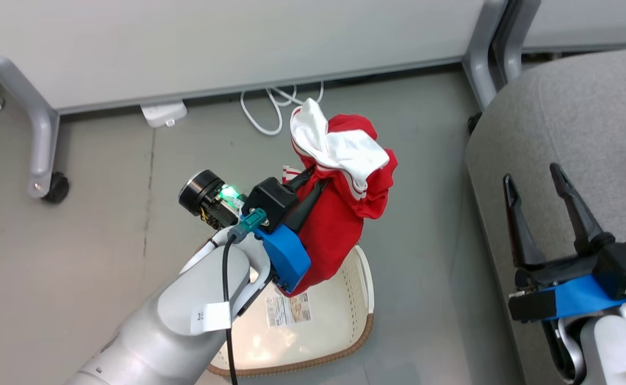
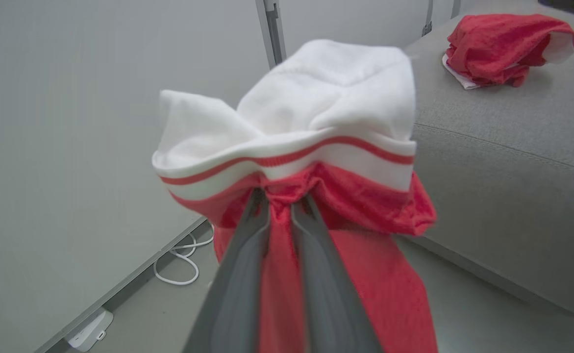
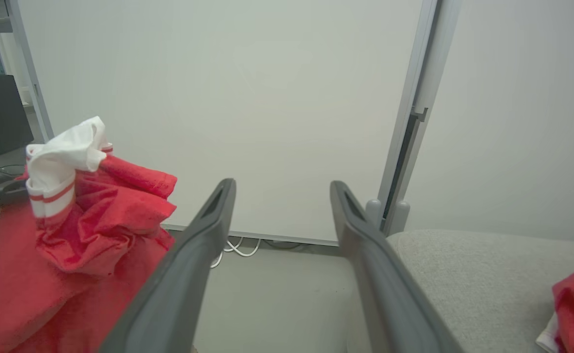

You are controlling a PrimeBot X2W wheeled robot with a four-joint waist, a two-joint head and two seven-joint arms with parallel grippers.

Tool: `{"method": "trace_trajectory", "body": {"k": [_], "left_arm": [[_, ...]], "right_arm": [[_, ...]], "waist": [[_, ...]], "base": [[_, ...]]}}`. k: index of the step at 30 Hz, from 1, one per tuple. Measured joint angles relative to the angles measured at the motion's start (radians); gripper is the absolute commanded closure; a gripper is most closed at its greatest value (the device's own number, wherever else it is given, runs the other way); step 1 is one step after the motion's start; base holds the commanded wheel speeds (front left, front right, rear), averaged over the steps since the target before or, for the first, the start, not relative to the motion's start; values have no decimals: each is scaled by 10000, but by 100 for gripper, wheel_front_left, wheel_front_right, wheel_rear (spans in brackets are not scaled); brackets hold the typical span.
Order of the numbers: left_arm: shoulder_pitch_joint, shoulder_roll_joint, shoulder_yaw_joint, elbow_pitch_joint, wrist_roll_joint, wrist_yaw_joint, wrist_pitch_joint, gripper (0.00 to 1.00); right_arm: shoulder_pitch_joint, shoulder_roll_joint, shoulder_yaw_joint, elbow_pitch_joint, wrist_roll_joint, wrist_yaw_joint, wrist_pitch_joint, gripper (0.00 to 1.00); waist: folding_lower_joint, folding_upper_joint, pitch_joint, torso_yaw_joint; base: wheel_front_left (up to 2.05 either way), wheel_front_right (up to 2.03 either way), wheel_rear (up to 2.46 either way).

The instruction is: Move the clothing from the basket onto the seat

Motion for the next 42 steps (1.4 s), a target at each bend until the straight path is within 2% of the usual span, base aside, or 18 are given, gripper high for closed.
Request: {"method": "trace_trajectory", "body": {"k": [7, 19, 29, 42], "left_arm": [[267, -136, 612, -640, 286, 0, 0, 100], [532, -359, 855, -884, 424, -109, 0, 100], [546, -451, 897, -834, 497, -209, 0, 100], [423, -577, 1066, -892, 715, -236, 0, 100]], "right_arm": [[607, 148, 130, 159, 29, 0, 0, 0], [1407, 357, 224, 316, 123, 0, 0, 0], [1648, 391, 688, 405, 207, 0, 0, 0], [1610, 370, 2155, 796, 368, 0, -2, 0]], "waist": [[0, 0, -883, 85], [0, 0, -1973, 229], [1, 0, -2087, 316], [1, 0, -1750, 484]], "base": [[0, 0, 0], [0, 0, 0], [0, 0, 0], [0, 0, 0]]}}
